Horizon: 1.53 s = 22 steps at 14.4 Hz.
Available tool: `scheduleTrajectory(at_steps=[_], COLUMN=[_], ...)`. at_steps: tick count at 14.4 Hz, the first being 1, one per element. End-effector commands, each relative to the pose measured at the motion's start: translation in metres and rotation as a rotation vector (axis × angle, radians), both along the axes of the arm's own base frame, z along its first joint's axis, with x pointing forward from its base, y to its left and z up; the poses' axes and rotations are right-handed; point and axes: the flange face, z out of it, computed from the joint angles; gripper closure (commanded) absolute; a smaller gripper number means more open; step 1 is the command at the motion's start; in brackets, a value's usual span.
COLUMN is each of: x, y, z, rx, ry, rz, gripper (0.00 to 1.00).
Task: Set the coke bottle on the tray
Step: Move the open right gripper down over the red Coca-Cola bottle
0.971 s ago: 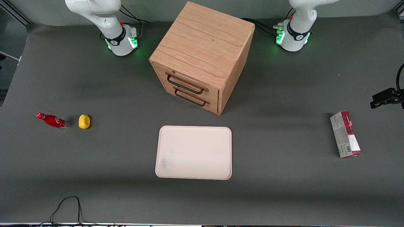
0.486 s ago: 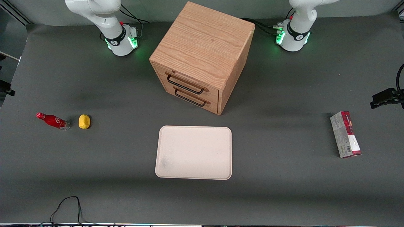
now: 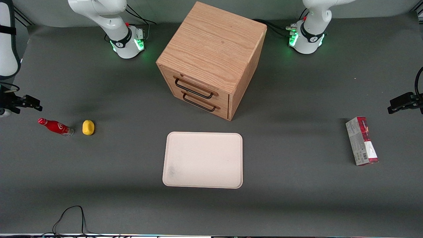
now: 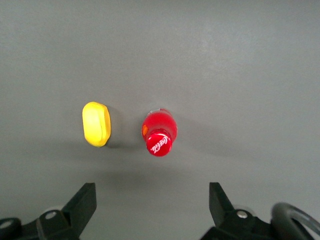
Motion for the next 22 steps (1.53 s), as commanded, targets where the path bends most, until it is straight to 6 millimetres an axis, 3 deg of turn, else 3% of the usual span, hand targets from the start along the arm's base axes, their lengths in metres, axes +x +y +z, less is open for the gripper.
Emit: scheduleTrajectory(at_steps=[1,8,13,18,19,20,22], x=[0.009,0.039,0.043,0.045,0.045,0.045,0.045], y=[0.000,-0.002,0.000,0.000,0.000,0.001,0.001], z=[-0.019,-0.051,-0.077,-0.083,-0.083,-0.083,-0.083], rx=[0.006,-0.030,-0.015,-0.021,-0.021,-0.021,-0.021], ry=[0.008,0.069,0.104,0.106,0.106,0.106,0.106], rz=[0.006,0.049,0.048,0.051,0.051,0.052,0.054], gripper=[0.00,0.00,0.00,0.00,0.05,0.25,0.77])
